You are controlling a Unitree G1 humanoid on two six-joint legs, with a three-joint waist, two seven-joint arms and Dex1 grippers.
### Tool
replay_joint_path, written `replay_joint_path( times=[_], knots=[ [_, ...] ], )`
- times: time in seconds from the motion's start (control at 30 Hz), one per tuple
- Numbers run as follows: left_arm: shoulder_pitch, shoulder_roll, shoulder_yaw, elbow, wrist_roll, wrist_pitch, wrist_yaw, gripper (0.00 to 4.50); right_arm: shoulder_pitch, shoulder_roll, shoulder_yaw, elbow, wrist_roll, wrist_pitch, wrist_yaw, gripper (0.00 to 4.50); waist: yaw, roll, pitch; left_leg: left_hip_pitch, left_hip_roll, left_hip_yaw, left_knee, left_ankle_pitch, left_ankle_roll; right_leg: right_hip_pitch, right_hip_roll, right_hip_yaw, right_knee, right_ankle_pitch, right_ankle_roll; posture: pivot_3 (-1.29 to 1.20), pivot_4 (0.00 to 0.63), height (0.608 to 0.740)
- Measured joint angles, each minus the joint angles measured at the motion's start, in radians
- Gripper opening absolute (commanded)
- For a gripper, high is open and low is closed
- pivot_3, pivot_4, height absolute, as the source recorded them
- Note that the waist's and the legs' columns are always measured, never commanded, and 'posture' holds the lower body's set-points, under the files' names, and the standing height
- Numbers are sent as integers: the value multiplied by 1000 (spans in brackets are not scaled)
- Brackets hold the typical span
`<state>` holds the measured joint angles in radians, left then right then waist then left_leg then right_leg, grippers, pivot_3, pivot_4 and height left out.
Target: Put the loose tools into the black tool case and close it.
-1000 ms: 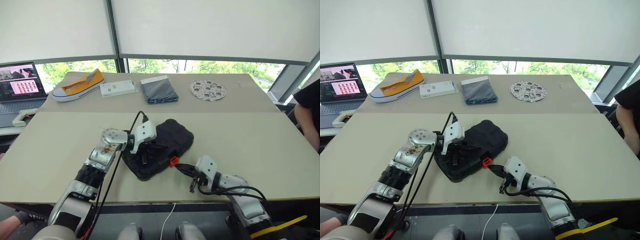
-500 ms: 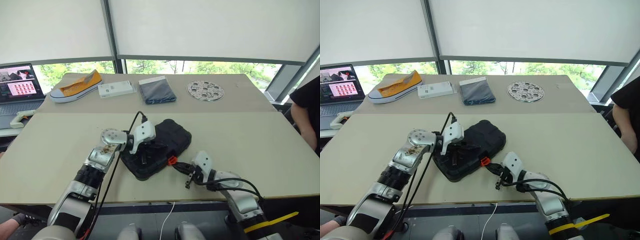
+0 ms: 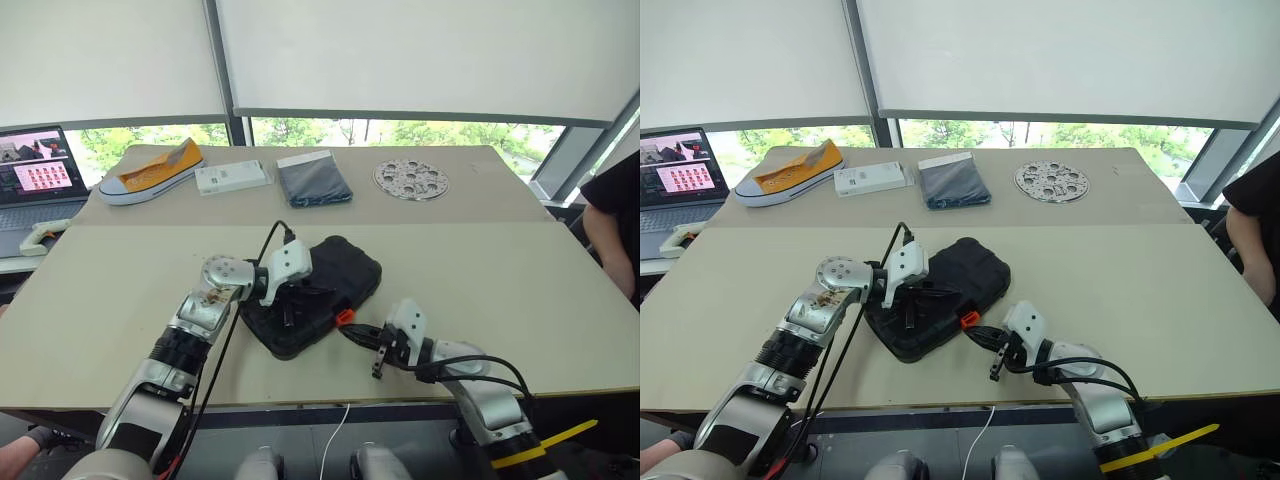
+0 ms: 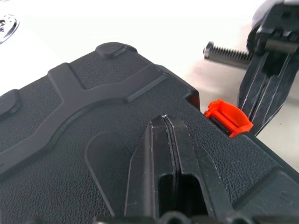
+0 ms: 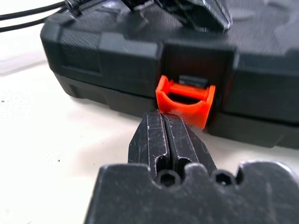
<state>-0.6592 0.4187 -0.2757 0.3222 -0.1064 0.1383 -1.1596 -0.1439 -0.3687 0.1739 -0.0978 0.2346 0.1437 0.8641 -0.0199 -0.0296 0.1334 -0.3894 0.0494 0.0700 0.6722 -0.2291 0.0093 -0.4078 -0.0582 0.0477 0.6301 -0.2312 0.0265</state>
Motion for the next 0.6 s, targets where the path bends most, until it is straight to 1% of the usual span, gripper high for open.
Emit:
replay_joint_path(
  times=[0.17, 0.3, 0.6],
  knots=[
    [2, -13, -3, 0, 2, 0, 0, 26, -49, 17, -26, -75, 46, -1, -7, 0, 5, 1, -1, 2, 0, -1, -4, 0, 0, 1, 0, 0, -2, -1, -1, 0, 150, 740],
    [2, -20, -5, -4, 0, -1, -9, 26, -36, 8, -26, -78, 59, 6, -1, 0, 9, 1, -1, 1, -2, -1, -7, 0, 0, 2, -2, -1, -5, -3, 0, 0, 150, 740],
    [14, -12, 6, -5, -2, -5, -5, 26, 77, -123, -53, -191, 138, 127, 31, 0, 7, 2, -2, 2, -1, -2, -8, 0, 0, 3, -2, -1, -5, -4, -1, 0, 150, 740]
  ],
)
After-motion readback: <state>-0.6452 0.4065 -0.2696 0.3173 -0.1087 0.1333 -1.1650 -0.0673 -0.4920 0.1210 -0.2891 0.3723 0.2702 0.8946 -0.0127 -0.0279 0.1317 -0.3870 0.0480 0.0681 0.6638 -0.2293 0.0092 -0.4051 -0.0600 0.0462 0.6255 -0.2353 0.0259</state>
